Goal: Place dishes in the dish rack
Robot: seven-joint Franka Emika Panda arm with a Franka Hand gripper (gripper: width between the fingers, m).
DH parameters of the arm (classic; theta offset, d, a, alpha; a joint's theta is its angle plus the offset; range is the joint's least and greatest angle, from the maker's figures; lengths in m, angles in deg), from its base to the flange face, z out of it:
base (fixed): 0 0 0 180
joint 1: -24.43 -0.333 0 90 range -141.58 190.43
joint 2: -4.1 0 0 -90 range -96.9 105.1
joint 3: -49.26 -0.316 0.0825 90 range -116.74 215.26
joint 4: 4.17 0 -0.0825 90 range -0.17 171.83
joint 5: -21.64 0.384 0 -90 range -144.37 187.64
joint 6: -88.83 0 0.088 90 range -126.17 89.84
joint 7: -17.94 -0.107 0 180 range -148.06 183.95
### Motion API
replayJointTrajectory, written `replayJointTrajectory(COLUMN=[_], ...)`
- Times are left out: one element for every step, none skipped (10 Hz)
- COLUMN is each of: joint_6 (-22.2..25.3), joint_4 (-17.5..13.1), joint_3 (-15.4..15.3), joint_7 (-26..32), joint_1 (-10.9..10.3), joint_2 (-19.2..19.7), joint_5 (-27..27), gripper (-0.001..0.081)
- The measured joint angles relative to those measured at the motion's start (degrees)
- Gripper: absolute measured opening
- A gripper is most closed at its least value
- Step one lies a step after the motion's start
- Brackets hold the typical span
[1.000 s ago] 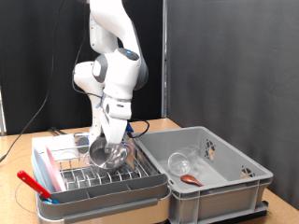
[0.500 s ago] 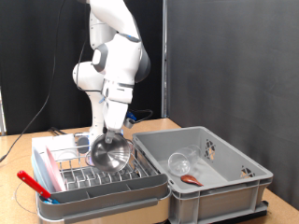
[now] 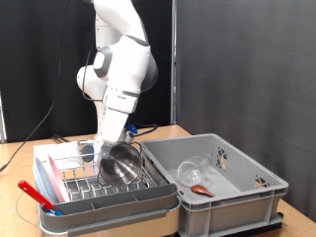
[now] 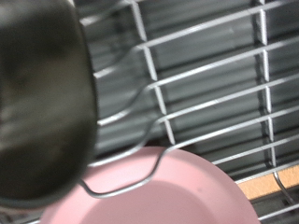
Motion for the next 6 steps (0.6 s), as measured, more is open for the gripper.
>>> replayJointTrajectory(joint_6=[0.0,-0.2,-0.4,-0.6,-0.6,-0.6], joint_4=[-2.2,-4.4,-6.6,-8.8,-11.0,-13.3], joint_3=[0.1,0.2,0.3,0.5,0.7,0.8], joint_7=[-1.3,-2.0,-2.3,-2.4,-2.4,-2.4], joint_1=[0.4,0.7,0.9,1.1,1.1,1.1], joint_2=[2.6,5.0,7.4,9.8,12.0,14.4], joint_5=[-1.1,-1.6,-1.9,-1.9,-1.9,-1.9], gripper=[0.0803,0.0803,0.0803,0.0803,0.0803,0.0803])
